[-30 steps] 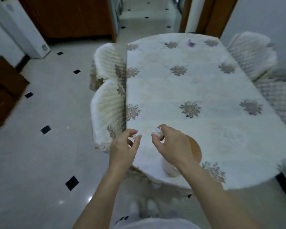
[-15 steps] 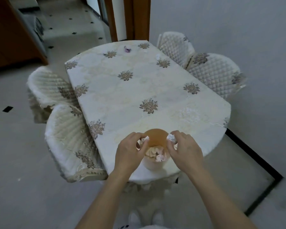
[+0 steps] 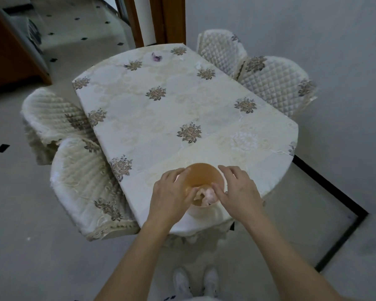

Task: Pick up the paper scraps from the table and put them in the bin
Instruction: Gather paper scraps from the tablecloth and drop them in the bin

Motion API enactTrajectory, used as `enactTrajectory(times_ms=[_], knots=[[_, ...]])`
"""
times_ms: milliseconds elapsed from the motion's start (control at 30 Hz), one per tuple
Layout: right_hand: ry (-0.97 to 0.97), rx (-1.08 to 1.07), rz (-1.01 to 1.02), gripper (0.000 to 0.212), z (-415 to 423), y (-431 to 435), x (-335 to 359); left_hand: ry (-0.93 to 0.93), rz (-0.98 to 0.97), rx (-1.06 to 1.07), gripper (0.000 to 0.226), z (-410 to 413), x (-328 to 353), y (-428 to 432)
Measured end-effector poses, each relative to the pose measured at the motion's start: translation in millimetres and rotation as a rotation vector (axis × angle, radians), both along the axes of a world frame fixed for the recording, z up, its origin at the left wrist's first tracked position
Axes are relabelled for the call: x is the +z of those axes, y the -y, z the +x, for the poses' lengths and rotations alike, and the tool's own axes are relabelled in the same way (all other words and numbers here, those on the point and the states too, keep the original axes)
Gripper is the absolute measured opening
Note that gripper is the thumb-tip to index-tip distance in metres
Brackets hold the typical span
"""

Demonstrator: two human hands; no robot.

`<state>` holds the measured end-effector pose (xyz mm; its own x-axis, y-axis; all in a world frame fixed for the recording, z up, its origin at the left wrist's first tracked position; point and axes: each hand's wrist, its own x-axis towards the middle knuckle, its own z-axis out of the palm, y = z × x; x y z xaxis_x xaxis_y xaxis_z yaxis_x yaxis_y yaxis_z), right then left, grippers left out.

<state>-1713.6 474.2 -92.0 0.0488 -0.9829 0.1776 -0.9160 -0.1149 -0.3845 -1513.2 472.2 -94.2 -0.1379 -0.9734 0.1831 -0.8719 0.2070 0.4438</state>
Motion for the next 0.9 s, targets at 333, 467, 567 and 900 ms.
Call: enactTrajectory(times_ms=[333, 467, 567, 900], knots=[[-0.038, -0.052, -0.052, 0.043, -17, 22, 15, 0.158, -0.106, -0.083, 0.052, -8, 26, 34], [-0.067, -0.126, -0.111, 0.044, -40, 36, 45, 0.188, -0.150, -0.146, 0.054, -30, 54, 63], [-0.092, -0.203, -0.162, 0.045, -62, 42, 65, 0.206, -0.201, -0.222, 0.056, -52, 75, 84], [-0.178, -0.523, -0.246, 0.042, -126, -6, 115, 0.175, -0.343, -0.525, 0.056, -135, 114, 104]])
